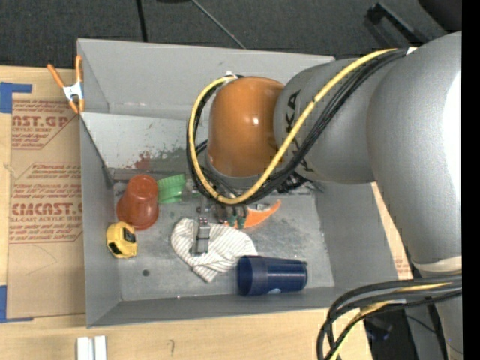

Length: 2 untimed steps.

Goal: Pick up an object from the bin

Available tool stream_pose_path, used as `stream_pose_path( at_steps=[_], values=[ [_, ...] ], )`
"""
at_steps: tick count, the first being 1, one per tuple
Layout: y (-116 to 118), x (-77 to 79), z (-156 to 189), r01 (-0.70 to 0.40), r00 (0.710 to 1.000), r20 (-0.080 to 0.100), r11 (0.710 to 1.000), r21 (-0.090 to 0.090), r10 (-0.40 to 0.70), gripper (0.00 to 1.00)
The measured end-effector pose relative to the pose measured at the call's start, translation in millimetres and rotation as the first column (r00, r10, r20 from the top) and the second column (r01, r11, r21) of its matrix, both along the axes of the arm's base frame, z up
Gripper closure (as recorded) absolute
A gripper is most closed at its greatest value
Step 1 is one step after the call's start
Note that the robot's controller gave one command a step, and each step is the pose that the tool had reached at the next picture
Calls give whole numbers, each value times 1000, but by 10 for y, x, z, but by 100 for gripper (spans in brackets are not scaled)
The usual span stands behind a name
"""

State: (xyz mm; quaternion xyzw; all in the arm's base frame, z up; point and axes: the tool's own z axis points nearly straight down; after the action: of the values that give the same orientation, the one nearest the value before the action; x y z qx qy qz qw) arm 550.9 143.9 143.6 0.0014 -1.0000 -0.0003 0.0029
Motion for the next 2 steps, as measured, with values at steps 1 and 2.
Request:
stream_pose_path(
  at_steps=[1, 2],
  values=[
    [-6, 16, 45, 1, 1000, 7, 1000, 1, -1, 0],
    [-322, -127, -346, 26, 1000, 11, 1000, 3, -26, 0]
  ],
)
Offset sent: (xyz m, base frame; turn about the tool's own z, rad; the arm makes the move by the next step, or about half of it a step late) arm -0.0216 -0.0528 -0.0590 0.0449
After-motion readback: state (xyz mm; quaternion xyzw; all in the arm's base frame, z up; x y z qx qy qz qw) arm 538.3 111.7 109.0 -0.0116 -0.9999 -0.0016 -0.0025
